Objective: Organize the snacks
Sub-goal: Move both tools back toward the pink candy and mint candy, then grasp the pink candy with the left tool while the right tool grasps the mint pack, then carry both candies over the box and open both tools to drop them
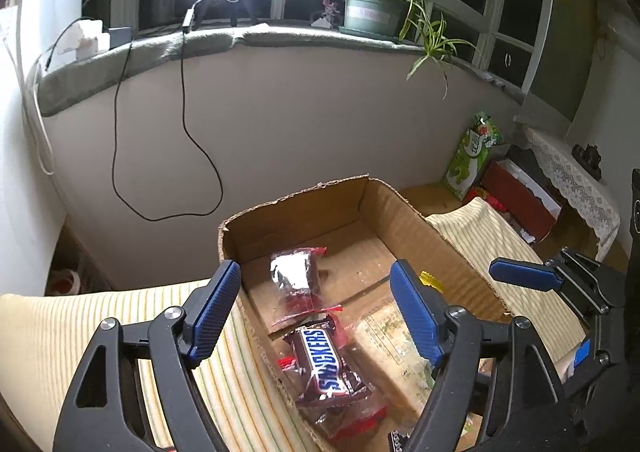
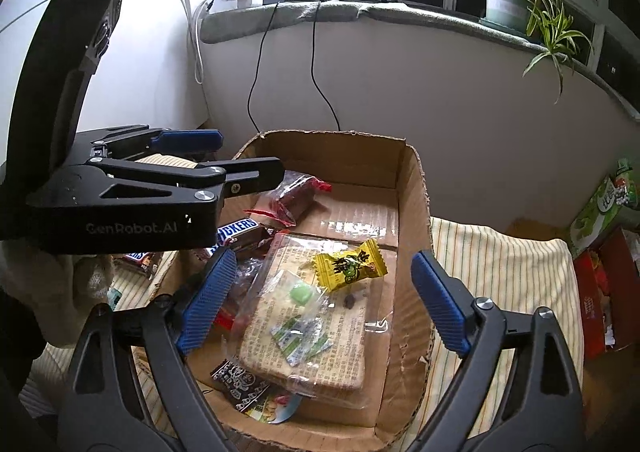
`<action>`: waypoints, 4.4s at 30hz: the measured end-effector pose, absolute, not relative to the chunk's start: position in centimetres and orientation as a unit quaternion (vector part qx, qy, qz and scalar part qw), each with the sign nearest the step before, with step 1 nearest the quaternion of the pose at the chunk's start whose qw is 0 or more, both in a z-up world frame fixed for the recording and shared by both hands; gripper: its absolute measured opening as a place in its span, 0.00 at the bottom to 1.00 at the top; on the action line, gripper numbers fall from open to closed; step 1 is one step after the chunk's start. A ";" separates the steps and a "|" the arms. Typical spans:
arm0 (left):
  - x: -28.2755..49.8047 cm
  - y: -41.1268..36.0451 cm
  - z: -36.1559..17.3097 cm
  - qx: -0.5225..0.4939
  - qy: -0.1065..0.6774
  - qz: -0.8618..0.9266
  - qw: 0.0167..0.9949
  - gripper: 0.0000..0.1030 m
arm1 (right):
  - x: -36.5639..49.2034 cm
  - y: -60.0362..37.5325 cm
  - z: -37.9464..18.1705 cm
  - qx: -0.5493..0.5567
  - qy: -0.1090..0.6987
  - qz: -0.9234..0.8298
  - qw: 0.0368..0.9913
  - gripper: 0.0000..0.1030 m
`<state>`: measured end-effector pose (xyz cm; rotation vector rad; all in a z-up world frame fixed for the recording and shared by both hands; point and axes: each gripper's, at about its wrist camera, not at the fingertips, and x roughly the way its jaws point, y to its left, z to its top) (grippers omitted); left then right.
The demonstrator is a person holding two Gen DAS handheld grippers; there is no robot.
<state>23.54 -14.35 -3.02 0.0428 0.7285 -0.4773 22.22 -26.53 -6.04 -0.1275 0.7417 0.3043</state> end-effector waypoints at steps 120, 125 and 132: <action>16.6 -5.6 -4.2 0.030 0.362 -0.214 0.907 0.17 | 15.5 -18.2 -6.8 -0.074 0.355 0.231 0.903 0.22; 17.7 -8.2 -3.8 0.031 0.358 -0.233 0.904 0.17 | 16.6 -21.1 -6.5 -0.062 0.353 0.208 0.910 0.22; 19.4 -12.2 -3.2 0.045 0.351 -0.261 0.898 0.17 | 17.6 -24.3 -6.3 -0.047 0.353 0.184 0.916 0.22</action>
